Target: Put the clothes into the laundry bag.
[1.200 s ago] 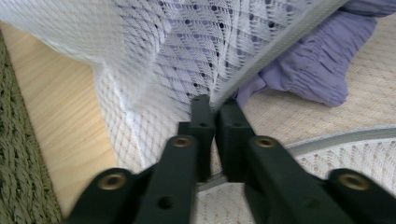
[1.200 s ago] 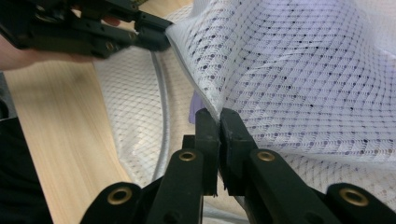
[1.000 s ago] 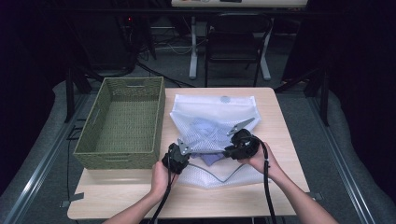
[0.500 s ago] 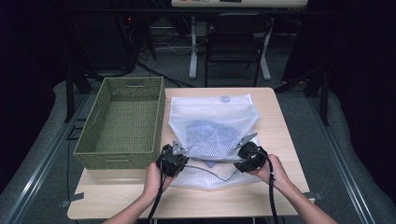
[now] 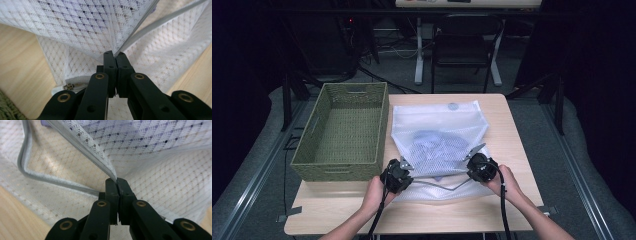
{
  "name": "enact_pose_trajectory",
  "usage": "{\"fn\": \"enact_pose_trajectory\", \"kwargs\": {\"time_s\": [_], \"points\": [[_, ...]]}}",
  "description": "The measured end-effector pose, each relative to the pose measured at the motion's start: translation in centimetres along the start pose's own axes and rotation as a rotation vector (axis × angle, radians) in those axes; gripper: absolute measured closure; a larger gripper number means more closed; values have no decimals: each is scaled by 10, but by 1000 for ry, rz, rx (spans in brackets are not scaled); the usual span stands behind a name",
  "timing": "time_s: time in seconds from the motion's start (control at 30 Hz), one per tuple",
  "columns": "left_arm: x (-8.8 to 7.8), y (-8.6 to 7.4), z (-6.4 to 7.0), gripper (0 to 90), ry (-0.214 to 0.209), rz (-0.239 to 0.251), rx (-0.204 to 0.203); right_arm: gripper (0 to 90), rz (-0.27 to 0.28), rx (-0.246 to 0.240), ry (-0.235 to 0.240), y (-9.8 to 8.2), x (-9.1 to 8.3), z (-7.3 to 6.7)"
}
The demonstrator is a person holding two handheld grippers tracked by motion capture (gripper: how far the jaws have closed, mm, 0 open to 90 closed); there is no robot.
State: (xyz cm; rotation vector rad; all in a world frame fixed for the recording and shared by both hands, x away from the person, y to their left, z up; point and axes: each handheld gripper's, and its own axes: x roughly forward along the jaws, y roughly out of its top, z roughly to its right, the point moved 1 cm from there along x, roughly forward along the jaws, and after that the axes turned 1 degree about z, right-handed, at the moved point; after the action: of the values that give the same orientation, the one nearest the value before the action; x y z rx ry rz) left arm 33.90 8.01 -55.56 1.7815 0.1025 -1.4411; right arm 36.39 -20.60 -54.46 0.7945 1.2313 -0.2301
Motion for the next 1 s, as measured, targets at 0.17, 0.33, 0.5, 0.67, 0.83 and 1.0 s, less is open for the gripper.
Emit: {"fn": "enact_pose_trajectory", "kwargs": {"time_s": [0.17, 0.33, 0.5, 0.67, 0.83, 1.0], "points": [[6, -1, 1, 767, -2, -55, 23, 888, -19, -5, 22, -1, 3, -1], [9, -3, 5, 865, 35, -69, 55, 889, -28, -5, 31, -2, 3, 0], [10, -3, 5, 891, 38, -75, 74, 890, -41, -8, 43, -3, 5, 1], [12, 0, 0, 891, 92, -99, 117, 889, -53, -15, 61, -2, 5, -3], [12, -1, -8, 890, 95, -87, 77, 888, -52, -18, 93, -1, 3, -10], [11, -2, -10, 876, 70, -91, 64, 876, -47, -15, 98, -2, 4, -9]]}}
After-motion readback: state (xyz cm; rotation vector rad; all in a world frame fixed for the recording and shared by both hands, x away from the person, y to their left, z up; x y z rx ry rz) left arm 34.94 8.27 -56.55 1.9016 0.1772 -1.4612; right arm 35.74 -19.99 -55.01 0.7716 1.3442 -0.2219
